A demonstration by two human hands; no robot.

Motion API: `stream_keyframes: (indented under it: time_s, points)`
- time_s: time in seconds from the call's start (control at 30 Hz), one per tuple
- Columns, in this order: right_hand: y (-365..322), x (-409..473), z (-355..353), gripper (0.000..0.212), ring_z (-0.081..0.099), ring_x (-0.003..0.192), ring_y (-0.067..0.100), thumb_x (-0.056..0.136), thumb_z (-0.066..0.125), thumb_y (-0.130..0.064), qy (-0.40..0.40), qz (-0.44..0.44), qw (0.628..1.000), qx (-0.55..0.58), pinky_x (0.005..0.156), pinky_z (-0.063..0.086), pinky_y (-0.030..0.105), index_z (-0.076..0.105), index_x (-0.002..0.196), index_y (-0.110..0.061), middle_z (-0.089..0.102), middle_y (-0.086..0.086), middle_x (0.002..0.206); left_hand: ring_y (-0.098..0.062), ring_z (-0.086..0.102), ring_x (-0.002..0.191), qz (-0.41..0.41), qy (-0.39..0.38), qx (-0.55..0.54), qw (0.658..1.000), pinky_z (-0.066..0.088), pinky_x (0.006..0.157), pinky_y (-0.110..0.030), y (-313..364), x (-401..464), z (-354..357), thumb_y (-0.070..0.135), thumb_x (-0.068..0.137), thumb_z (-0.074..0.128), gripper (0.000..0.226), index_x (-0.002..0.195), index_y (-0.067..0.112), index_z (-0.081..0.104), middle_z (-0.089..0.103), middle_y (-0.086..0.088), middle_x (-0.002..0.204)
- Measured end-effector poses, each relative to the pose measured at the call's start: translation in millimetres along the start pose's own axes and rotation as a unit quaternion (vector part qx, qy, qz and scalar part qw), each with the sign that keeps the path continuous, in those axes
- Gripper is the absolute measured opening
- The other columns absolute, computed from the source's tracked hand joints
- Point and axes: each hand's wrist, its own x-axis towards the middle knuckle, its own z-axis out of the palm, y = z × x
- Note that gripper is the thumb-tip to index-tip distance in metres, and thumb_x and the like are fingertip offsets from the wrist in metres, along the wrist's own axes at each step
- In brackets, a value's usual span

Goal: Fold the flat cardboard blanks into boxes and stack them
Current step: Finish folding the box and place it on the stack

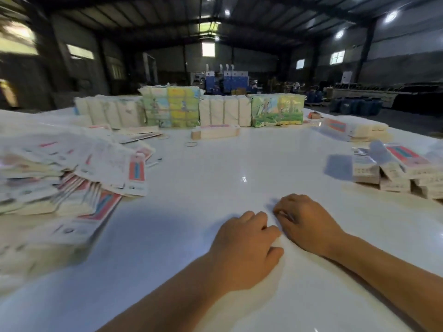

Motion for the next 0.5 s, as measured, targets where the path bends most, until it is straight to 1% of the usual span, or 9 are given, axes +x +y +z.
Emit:
stream_keyframes:
  time_s: [0.1,0.2,0.3,0.33,0.37,0.4,0.43,0.47,0.5]
  points:
    - [2.8,-1.7,7.5,0.015,0.059,0.091,0.024,0.091,0.059,-0.017,0.012,-0.023,1.000,0.001,0.074,0.039,0.027,0.073,0.091,-0.014,0.067,0.002,0.096,-0.022,0.041,0.103,-0.015,-0.047,-0.007,0.999,0.034,0.082,-0.035,0.3,3.1,-0.6,0.037,0.097,0.036,0.035,0.119,0.016,0.054,0.050,-0.006,0.111]
    - [9.1,-1.7,10.4,0.012,0.060,0.083,0.023,0.085,0.065,-0.009,0.019,-0.036,0.999,0.014,0.070,0.044,0.031,0.072,0.084,-0.018,0.065,-0.005,0.089,-0.025,0.040,0.106,-0.020,-0.068,-0.027,0.997,0.035,0.084,-0.039,0.7,5.0,-1.3,0.035,0.097,0.037,0.036,0.122,0.014,0.054,0.050,-0.009,0.115]
    - [16.5,-1.8,17.0,0.025,0.059,0.074,0.021,0.077,0.071,0.001,0.040,-0.049,0.998,0.017,0.067,0.046,0.032,0.069,0.078,-0.024,0.060,-0.013,0.085,-0.027,0.046,0.108,-0.052,-0.086,-0.120,0.988,0.038,0.085,-0.038,-3.1,6.3,-5.1,0.035,0.095,0.044,0.032,0.119,0.019,0.059,0.053,-0.008,0.115]
    - [18.9,0.2,17.3,0.029,0.059,0.073,0.021,0.078,0.071,-0.001,0.059,-0.047,0.997,0.018,0.068,0.045,0.030,0.067,0.078,-0.030,0.059,-0.015,0.086,-0.027,0.049,0.107,-0.078,-0.095,-0.152,0.981,0.039,0.083,-0.036,-9.9,10.1,-9.8,0.036,0.094,0.046,0.029,0.114,0.021,0.062,0.055,-0.007,0.113]
    - [18.1,0.4,16.3,0.027,0.059,0.074,0.020,0.082,0.067,-0.009,0.065,-0.043,0.997,0.028,0.069,0.043,0.027,0.064,0.079,-0.035,0.059,-0.018,0.088,-0.027,0.052,0.106,-0.109,-0.101,-0.170,0.974,0.039,0.081,-0.034,-21.4,16.9,-14.6,0.038,0.093,0.048,0.027,0.109,0.022,0.063,0.057,-0.005,0.113]
    - [17.8,-0.3,15.9,0.019,0.060,0.075,0.019,0.087,0.059,-0.019,0.065,-0.042,0.996,0.044,0.071,0.043,0.026,0.062,0.084,-0.037,0.059,-0.020,0.091,-0.026,0.054,0.105,-0.142,-0.098,-0.165,0.971,0.039,0.080,-0.033,-38.3,26.1,-20.1,0.039,0.092,0.048,0.026,0.106,0.023,0.063,0.059,-0.003,0.113]
    - [20.6,0.5,18.9,0.013,0.061,0.079,0.018,0.089,0.052,-0.028,0.068,-0.045,0.995,0.053,0.073,0.043,0.026,0.061,0.090,-0.038,0.060,-0.021,0.095,-0.026,0.054,0.104,-0.174,-0.090,-0.136,0.971,0.040,0.079,-0.033,-60.1,34.8,-27.5,0.038,0.092,0.047,0.026,0.105,0.023,0.063,0.060,-0.002,0.113]
    - [26.6,1.1,24.1,0.014,0.061,0.083,0.014,0.089,0.050,-0.033,0.063,-0.058,0.995,0.056,0.076,0.045,0.026,0.061,0.092,-0.042,0.061,-0.024,0.098,-0.026,0.055,0.103,-0.206,-0.079,-0.092,0.971,0.040,0.078,-0.033,-84.4,41.3,-35.5,0.036,0.091,0.046,0.025,0.105,0.021,0.062,0.060,-0.002,0.111]
    - [33.6,1.9,27.4,0.021,0.060,0.087,0.007,0.089,0.051,-0.030,0.033,-0.063,0.996,0.058,0.080,0.046,0.025,0.062,0.092,-0.049,0.058,-0.033,0.100,-0.026,0.056,0.102,-0.244,-0.069,-0.050,0.966,0.040,0.076,-0.032,-110.2,45.6,-42.0,0.032,0.091,0.046,0.024,0.105,0.019,0.060,0.059,-0.002,0.108]
